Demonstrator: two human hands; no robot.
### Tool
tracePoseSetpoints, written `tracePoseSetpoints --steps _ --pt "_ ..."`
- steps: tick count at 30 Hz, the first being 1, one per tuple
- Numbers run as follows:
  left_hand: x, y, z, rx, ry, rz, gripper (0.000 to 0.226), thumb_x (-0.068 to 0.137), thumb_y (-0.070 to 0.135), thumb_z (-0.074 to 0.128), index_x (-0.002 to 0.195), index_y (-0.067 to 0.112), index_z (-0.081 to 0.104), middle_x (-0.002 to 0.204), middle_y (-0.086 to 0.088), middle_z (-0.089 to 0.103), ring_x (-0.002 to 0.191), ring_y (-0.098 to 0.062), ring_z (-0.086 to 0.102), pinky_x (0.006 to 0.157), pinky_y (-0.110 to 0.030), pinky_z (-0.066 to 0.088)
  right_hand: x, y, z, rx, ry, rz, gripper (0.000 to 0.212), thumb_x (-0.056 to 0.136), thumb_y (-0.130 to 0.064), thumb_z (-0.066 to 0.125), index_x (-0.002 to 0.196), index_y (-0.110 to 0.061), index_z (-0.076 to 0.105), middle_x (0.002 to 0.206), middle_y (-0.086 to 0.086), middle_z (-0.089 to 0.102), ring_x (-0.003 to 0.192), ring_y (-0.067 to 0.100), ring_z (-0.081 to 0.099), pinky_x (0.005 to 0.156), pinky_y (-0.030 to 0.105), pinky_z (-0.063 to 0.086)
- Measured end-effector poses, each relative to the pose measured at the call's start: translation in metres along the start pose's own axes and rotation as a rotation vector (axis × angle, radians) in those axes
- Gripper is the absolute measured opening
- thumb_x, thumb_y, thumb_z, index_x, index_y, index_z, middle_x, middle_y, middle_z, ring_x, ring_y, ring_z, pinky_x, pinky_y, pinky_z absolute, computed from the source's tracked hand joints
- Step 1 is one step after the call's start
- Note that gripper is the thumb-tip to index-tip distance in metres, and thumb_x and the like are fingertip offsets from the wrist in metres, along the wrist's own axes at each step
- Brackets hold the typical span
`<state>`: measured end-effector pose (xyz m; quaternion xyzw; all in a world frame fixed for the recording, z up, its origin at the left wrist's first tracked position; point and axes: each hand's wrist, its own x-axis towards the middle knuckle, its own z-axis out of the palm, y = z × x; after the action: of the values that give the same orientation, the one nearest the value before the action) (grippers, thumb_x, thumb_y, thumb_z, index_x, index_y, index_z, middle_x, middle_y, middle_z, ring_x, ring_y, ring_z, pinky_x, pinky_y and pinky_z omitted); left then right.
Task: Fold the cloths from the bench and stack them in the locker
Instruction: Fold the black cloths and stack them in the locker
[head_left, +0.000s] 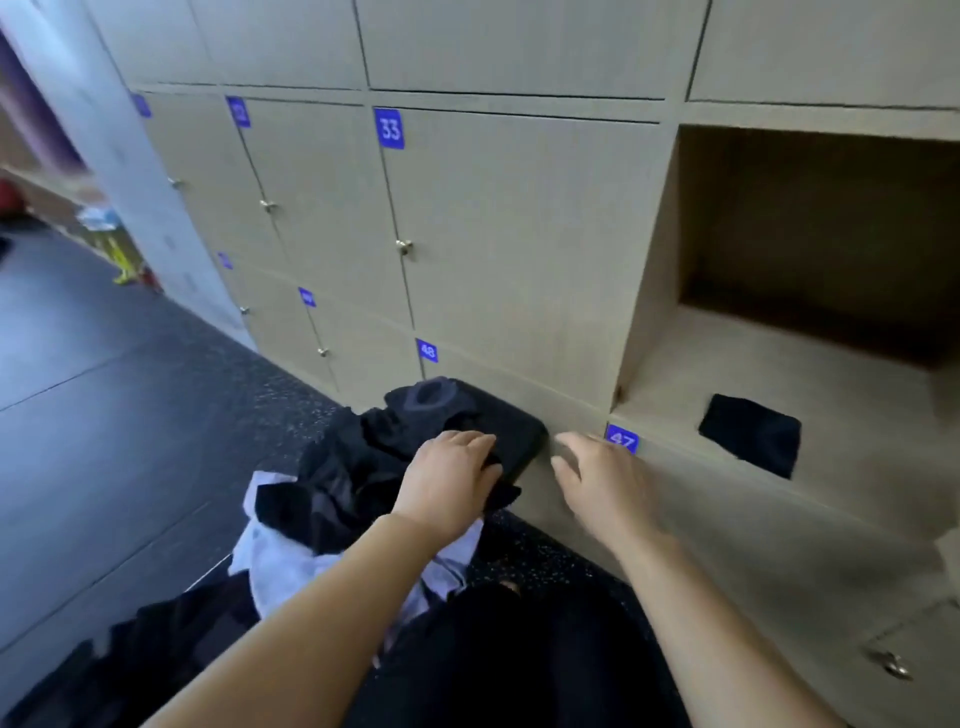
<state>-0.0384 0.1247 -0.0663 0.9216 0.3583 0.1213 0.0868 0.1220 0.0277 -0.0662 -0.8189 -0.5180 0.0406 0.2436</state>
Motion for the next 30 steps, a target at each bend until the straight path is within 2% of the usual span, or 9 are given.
tracePoseSetpoints --steps 5,10,19,23,26,30 --pt "-0.06 -0.059 -0.008 -0.013 0.012 -0.148 0.044 0.101 0.035 0.048 0.14 0.015 0.052 0.14 0.001 0.056 0.131 -0.02 0.047 0.108 -0.032 0.036 -0.017 -0.05 0.03 -0.01 -0.097 -0.093 0.036 0.097 -0.033 0.048 0.132 -0.026 0.055 0.13 -0.004 0.059 0.117 0.022 0.056 0.087 0.031 0.044" --pt "-0.075 -0.101 -0.006 -0.048 0.036 -0.27 0.04 0.099 0.03 0.053 0.134 0.012 0.058 0.133 -0.001 0.061 0.126 -0.024 0.052 0.102 -0.033 0.04 -0.013 -0.065 0.047 -0.007 -0.158 -0.112 0.037 0.1 -0.033 0.045 0.134 -0.025 0.054 0.132 -0.007 0.058 0.117 0.018 0.056 0.085 0.028 0.042" --pt "0.024 -0.145 0.016 -0.194 0.08 -0.395 0.04 0.099 0.03 0.053 0.135 0.015 0.057 0.132 -0.001 0.061 0.123 -0.023 0.052 0.102 -0.033 0.04 0.106 -0.078 0.079 0.006 -0.135 -0.025 0.032 0.1 -0.031 0.044 0.125 -0.016 0.057 0.126 0.001 0.061 0.113 0.028 0.055 0.086 0.036 0.045" --pt "0.065 -0.161 0.043 -0.337 0.099 -0.513 0.031 0.096 0.027 0.057 0.125 0.015 0.062 0.118 -0.004 0.066 0.112 -0.024 0.058 0.092 -0.032 0.043 0.161 -0.079 0.114 0.038 -0.17 -0.015 0.03 0.099 -0.027 0.045 0.122 -0.012 0.057 0.121 0.008 0.059 0.111 0.031 0.053 0.078 0.034 0.038" --pt "0.084 -0.17 0.061 -0.386 0.122 -0.603 0.035 0.096 0.029 0.058 0.127 0.015 0.06 0.118 -0.002 0.067 0.111 -0.021 0.06 0.093 -0.03 0.044 0.191 -0.078 0.139 0.039 -0.19 -0.005 0.03 0.099 -0.027 0.046 0.123 -0.011 0.056 0.121 0.009 0.059 0.111 0.031 0.053 0.076 0.032 0.035" --pt "0.101 -0.182 0.08 -0.347 0.061 -0.704 0.042 0.095 0.043 0.055 0.129 0.019 0.057 0.116 0.002 0.068 0.11 -0.022 0.062 0.093 -0.036 0.048 0.216 -0.076 0.165 0.083 -0.193 0.034 0.034 0.1 -0.029 0.046 0.126 -0.008 0.056 0.126 0.01 0.057 0.116 0.03 0.052 0.087 0.036 0.042"
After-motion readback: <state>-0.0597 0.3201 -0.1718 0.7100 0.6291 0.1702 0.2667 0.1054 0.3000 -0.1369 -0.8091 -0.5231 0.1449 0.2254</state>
